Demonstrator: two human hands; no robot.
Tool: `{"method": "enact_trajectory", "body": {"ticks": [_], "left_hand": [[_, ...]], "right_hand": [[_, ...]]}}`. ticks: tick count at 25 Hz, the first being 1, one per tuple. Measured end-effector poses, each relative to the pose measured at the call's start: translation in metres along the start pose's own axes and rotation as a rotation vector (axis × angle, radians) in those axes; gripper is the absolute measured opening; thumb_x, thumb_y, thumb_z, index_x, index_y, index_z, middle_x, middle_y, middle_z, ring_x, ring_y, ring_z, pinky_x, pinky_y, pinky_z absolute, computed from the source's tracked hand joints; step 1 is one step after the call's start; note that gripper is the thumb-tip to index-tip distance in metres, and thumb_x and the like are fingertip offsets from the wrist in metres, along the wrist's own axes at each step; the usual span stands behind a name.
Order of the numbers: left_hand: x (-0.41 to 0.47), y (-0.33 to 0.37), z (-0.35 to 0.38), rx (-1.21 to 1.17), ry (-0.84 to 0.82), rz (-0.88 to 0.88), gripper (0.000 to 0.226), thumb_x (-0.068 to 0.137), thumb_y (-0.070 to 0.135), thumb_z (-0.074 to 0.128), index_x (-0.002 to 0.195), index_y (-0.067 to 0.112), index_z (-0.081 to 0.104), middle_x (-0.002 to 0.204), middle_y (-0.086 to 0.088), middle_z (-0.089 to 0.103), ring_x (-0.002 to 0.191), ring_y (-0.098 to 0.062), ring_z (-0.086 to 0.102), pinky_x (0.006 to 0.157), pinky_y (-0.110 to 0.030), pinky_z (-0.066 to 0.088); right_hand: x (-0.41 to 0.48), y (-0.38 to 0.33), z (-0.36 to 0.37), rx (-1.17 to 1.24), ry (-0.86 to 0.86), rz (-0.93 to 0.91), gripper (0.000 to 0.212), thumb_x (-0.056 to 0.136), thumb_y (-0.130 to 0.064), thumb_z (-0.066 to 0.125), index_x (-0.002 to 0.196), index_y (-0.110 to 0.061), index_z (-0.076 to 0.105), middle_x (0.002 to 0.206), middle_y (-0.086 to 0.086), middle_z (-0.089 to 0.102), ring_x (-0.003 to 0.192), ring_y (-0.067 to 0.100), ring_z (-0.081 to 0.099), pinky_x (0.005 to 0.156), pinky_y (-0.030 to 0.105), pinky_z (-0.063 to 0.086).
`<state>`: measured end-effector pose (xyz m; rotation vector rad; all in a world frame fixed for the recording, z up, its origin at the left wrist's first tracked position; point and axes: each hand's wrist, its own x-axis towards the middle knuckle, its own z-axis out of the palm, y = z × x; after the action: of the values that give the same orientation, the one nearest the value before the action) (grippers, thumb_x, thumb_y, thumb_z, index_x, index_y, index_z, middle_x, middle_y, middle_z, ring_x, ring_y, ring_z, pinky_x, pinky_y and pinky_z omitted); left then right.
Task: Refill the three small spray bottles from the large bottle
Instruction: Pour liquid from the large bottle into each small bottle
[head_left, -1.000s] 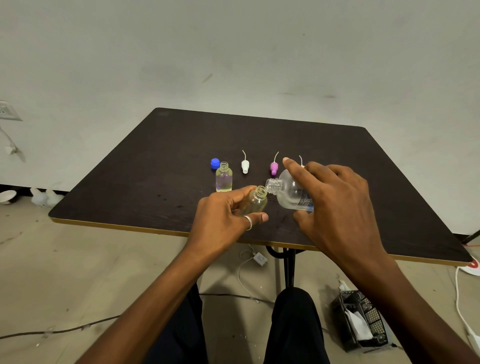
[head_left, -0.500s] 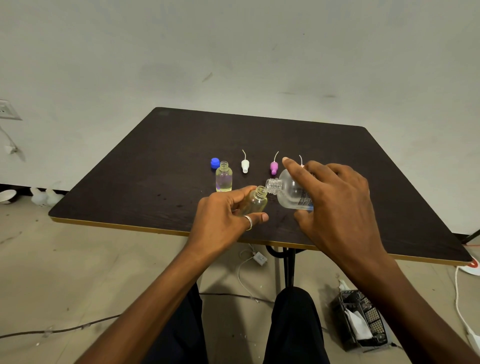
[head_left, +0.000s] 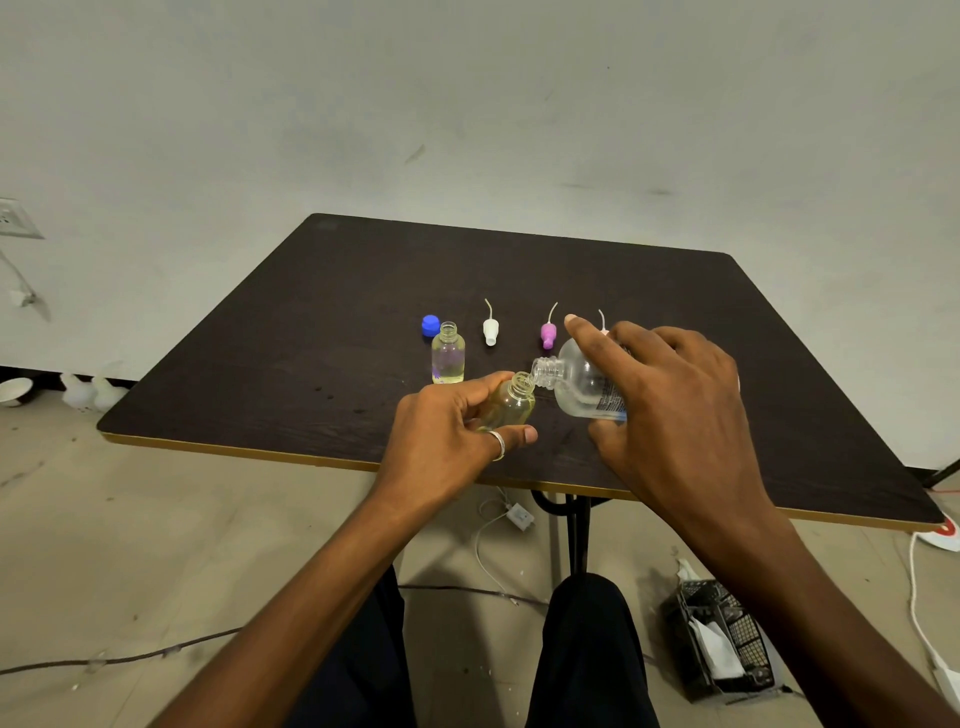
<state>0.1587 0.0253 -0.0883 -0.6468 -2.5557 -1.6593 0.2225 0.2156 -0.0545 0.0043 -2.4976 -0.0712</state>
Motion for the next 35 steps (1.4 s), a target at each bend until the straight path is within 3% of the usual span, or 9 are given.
{"method": "enact_trajectory", "body": {"ticks": [11, 25, 35], "left_hand": [[0.0006, -0.0015, 0.0005, 0.004, -0.011, 0.004, 0.053, 0.071, 0.033, 0.087, 0.121, 0.032, 0.07, 0.094, 0.016, 0.076, 0.086, 0.014, 0.066, 0.078, -0.003, 0.048], [-0.0004, -0.0011, 0.0002, -0.004, -0.012, 0.008, 0.053, 0.071, 0.032, 0.087, 0.121, 0.031, 0.07, 0.096, 0.015, 0.077, 0.087, 0.012, 0.067, 0.083, -0.009, 0.052], [-0.0011, -0.0018, 0.0005, -0.02, -0.007, -0.003, 0.052, 0.071, 0.031, 0.088, 0.12, 0.03, 0.071, 0.094, 0.015, 0.076, 0.088, 0.007, 0.069, 0.087, -0.021, 0.056]], "right_hand": [[0.0004, 0.0005, 0.0008, -0.005, -0.014, 0.006, 0.09, 0.06, -0.026, 0.09, 0.14, -0.025, 0.05, 0.121, 0.01, 0.065, 0.11, 0.039, 0.058, 0.092, 0.056, 0.044], [0.0004, 0.0005, 0.0014, 0.006, 0.011, -0.01, 0.089, 0.057, -0.024, 0.091, 0.138, -0.022, 0.053, 0.119, 0.014, 0.066, 0.107, 0.042, 0.06, 0.089, 0.058, 0.047], [-0.0003, 0.0007, 0.0011, -0.003, -0.002, -0.01, 0.089, 0.06, -0.024, 0.09, 0.14, -0.024, 0.05, 0.12, 0.012, 0.065, 0.109, 0.04, 0.058, 0.09, 0.057, 0.047]]}}
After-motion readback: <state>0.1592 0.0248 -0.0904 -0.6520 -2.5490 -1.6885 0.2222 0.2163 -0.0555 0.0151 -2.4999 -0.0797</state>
